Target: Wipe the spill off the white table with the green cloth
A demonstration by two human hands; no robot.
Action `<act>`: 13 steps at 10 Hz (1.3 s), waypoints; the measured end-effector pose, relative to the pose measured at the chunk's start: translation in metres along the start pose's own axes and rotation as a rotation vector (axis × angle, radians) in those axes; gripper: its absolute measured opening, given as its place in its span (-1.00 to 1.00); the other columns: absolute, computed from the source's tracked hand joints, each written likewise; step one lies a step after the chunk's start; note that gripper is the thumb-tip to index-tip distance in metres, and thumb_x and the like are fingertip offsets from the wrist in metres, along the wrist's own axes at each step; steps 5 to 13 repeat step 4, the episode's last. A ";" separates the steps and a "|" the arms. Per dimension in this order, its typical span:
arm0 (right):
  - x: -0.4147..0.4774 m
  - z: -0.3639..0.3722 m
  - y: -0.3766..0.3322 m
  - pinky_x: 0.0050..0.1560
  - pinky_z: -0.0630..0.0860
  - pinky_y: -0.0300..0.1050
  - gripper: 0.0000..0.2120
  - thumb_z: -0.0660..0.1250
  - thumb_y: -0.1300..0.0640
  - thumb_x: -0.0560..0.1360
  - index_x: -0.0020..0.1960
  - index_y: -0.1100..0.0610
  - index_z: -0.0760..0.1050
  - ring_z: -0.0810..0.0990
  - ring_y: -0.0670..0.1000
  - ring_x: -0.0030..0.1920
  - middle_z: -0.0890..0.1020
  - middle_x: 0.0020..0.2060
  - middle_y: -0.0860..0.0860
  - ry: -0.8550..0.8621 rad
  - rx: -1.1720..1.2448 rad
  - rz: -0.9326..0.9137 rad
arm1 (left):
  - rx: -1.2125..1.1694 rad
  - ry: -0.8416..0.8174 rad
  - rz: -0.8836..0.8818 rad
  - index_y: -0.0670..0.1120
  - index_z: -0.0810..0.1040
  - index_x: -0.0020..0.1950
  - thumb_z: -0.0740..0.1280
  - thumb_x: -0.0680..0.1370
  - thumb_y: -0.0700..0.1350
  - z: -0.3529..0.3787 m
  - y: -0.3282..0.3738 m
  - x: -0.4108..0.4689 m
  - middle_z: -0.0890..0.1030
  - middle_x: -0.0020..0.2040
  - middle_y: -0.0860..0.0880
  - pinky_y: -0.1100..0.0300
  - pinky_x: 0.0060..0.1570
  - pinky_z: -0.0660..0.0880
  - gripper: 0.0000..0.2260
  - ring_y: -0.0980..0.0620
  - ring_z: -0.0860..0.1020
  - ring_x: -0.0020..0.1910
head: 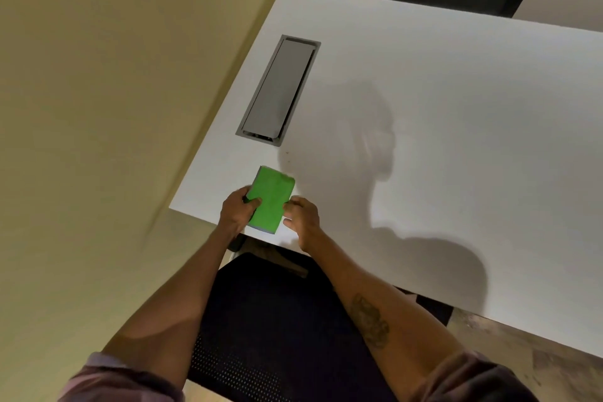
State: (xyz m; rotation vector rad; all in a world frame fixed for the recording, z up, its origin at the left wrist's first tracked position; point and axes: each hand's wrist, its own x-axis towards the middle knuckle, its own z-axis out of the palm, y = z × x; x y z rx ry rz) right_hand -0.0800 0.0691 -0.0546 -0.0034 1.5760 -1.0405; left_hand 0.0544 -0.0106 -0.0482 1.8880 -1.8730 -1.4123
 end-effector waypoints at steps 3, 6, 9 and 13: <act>-0.036 -0.027 -0.018 -0.06 0.39 -0.11 -0.79 0.23 0.25 0.48 -0.22 -0.05 0.41 0.46 0.05 -0.06 0.51 -0.12 0.00 -0.014 -0.558 -0.305 | 0.529 0.094 0.116 -0.12 0.22 0.62 0.28 0.65 0.02 0.000 0.022 -0.019 0.35 0.53 -0.17 -0.15 0.45 0.30 -0.42 -0.24 0.32 0.49; -0.039 -0.039 -0.025 0.26 0.42 -0.10 -0.65 0.22 0.20 0.54 0.30 0.03 0.51 0.51 0.10 0.29 0.57 0.29 0.06 -0.015 -0.676 -0.361 | 0.669 0.059 0.253 -0.13 0.21 0.62 0.25 0.65 0.00 0.008 0.037 -0.028 0.31 0.57 -0.16 -0.13 0.50 0.22 -0.44 -0.20 0.27 0.53; -0.039 -0.039 -0.025 0.26 0.42 -0.10 -0.65 0.22 0.20 0.54 0.30 0.03 0.51 0.51 0.10 0.29 0.57 0.29 0.06 -0.015 -0.676 -0.361 | 0.669 0.059 0.253 -0.13 0.21 0.62 0.25 0.65 0.00 0.008 0.037 -0.028 0.31 0.57 -0.16 -0.13 0.50 0.22 -0.44 -0.20 0.27 0.53; -0.039 -0.039 -0.025 0.26 0.42 -0.10 -0.65 0.22 0.20 0.54 0.30 0.03 0.51 0.51 0.10 0.29 0.57 0.29 0.06 -0.015 -0.676 -0.361 | 0.669 0.059 0.253 -0.13 0.21 0.62 0.25 0.65 0.00 0.008 0.037 -0.028 0.31 0.57 -0.16 -0.13 0.50 0.22 -0.44 -0.20 0.27 0.53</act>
